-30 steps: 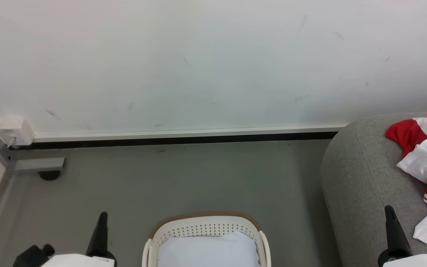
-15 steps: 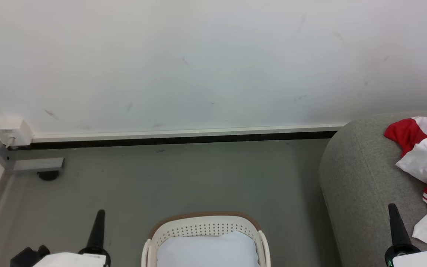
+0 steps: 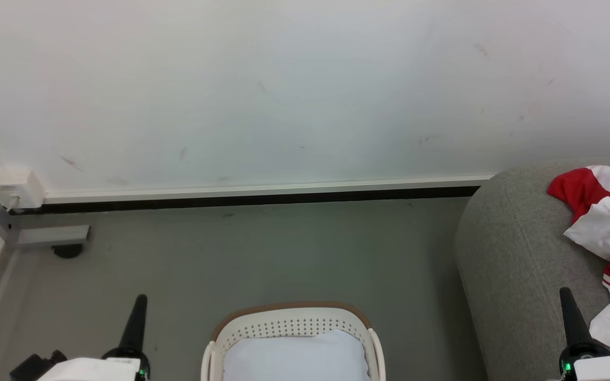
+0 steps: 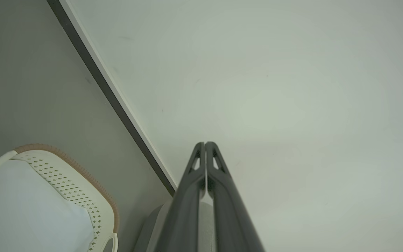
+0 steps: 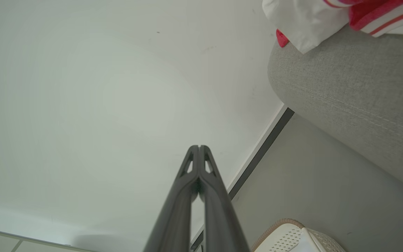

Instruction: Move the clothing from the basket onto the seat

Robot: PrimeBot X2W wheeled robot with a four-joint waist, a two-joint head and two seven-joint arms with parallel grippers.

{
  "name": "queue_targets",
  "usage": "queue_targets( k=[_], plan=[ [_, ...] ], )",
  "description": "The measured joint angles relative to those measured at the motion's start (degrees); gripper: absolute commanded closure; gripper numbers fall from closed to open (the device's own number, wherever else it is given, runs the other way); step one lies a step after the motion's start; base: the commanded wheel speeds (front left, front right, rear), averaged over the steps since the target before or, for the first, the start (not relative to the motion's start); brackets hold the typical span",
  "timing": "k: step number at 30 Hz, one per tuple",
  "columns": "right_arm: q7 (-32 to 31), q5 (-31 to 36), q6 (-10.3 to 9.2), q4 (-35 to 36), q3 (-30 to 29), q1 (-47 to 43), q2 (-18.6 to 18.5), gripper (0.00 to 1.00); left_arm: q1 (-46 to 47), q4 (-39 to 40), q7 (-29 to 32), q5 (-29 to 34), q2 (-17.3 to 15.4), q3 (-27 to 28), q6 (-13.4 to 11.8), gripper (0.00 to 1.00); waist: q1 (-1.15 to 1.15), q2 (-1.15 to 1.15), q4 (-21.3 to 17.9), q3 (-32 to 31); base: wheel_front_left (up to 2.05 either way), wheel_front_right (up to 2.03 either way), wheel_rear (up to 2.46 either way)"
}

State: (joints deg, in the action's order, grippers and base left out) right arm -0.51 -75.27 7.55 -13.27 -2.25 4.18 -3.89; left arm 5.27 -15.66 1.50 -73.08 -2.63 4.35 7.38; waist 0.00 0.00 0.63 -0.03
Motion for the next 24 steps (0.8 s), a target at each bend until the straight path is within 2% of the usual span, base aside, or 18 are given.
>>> queue_targets(
  k=[24],
  plan=[
    [-3.01,-10.18,0.00,-0.37,-1.88,0.97,0.15,1.00,0.36,0.92,2.89,-10.90,-0.03,1.20,0.00,1.00,0.00,0.00,-0.34,0.11,0.00,0.00,0.00]
  ],
)
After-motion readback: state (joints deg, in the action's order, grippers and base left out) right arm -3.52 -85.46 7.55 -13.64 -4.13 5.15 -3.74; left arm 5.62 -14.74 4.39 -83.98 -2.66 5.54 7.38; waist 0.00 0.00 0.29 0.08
